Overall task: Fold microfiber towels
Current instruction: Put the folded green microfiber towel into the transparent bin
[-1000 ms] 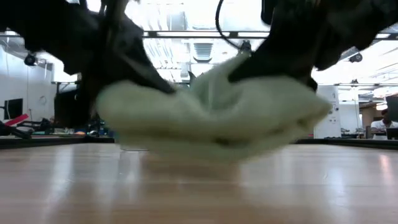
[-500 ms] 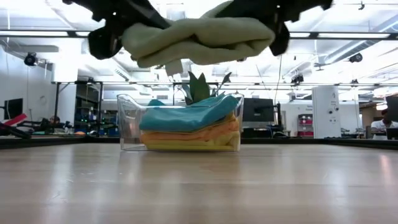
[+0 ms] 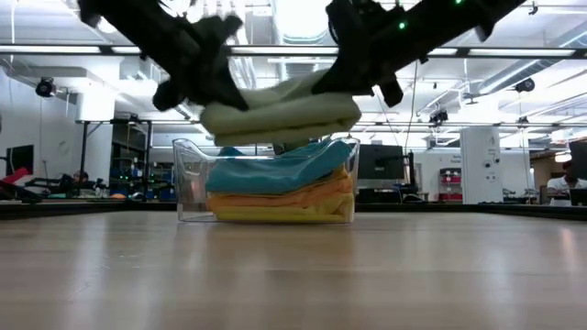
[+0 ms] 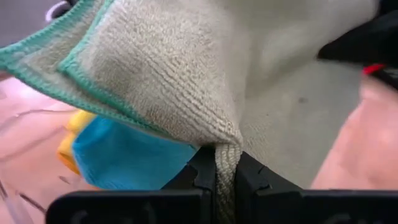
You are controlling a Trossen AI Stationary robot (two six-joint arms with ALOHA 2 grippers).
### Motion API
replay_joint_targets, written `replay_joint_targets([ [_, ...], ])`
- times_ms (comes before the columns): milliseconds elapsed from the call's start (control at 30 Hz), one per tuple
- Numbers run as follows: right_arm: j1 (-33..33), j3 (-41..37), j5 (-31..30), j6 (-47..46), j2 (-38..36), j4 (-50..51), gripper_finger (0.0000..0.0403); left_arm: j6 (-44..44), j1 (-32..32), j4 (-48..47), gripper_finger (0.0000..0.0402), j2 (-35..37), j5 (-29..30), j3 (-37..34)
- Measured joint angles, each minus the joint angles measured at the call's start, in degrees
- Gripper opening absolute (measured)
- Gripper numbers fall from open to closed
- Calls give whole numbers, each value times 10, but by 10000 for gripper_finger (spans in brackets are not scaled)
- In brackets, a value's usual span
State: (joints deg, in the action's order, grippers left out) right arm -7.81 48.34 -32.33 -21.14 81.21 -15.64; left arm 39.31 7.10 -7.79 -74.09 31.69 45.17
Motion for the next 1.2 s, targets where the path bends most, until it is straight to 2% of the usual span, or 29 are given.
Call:
replay_joint_targets([
  [200, 31, 0, 26, 2, 15, 3, 13, -13, -47, 8, 2, -46, -9, 0],
  [467, 55, 0, 26, -13, 58, 1, 13, -17, -64, 4, 3, -76, -15, 0],
  [633, 55, 0, 24, -10, 62, 4, 19, -18, -69, 2, 31, -79, -14, 0],
  [1000, 55, 0, 23, 7, 55, 36, 132, -22, -71, -11, 119, -77, -12, -2],
  [1200, 55, 0, 23, 16, 33, 70, 175, -23, -71, -11, 142, -73, -13, -2],
])
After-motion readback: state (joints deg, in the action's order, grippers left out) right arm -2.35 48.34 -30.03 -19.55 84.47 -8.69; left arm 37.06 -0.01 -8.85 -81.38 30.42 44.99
